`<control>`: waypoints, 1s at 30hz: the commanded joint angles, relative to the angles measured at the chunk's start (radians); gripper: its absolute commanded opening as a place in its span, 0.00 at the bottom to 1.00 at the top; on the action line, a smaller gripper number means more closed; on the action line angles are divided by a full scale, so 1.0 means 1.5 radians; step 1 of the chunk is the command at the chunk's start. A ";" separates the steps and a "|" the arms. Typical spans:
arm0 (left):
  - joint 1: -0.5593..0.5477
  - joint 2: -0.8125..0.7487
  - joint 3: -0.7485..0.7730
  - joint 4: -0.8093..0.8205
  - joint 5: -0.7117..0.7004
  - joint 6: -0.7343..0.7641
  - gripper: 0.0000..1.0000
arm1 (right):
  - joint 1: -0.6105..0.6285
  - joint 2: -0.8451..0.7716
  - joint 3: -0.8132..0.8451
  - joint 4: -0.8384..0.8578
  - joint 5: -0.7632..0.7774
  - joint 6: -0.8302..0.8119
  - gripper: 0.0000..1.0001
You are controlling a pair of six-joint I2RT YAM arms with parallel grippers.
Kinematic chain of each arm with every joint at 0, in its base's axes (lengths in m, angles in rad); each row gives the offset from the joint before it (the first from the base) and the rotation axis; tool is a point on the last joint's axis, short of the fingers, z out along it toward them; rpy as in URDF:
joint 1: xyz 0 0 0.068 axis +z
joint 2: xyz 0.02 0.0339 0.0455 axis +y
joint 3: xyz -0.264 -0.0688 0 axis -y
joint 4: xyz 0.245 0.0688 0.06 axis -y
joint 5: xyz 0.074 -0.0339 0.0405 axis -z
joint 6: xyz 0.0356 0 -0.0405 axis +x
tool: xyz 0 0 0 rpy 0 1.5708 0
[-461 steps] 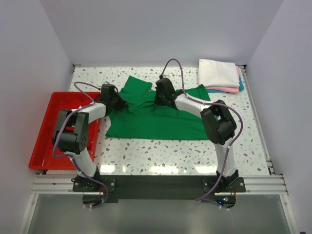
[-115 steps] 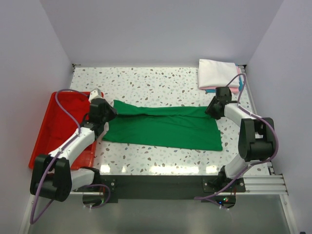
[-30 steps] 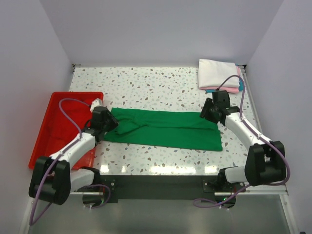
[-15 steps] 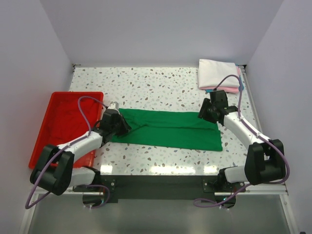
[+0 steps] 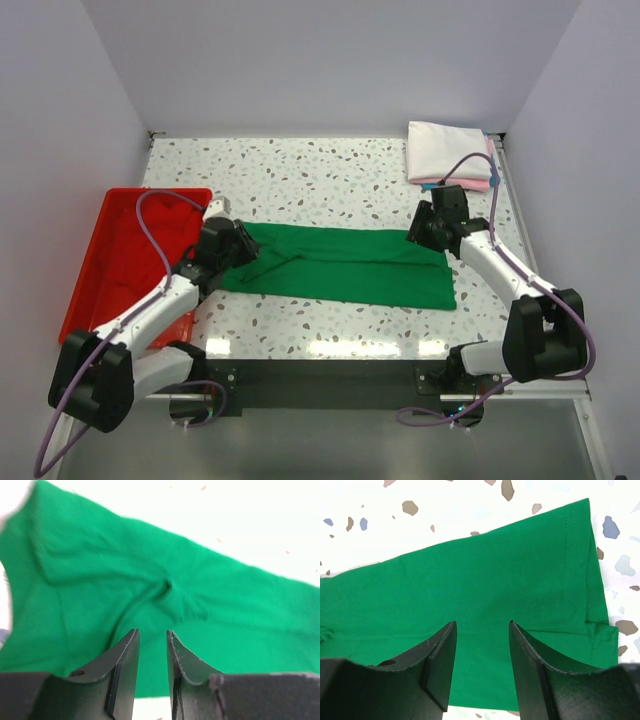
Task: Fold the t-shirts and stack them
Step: Fold the tshirt
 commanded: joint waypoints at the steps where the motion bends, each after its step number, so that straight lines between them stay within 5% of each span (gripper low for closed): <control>1: 0.014 0.043 0.054 -0.056 -0.110 -0.044 0.32 | 0.001 -0.027 -0.001 0.010 0.001 -0.009 0.49; 14: 0.020 0.196 0.074 -0.006 -0.054 -0.070 0.21 | 0.001 -0.048 -0.007 0.008 -0.012 -0.005 0.49; 30: 0.018 0.181 0.036 0.099 0.173 0.033 0.20 | 0.002 -0.055 -0.022 0.020 -0.023 0.004 0.49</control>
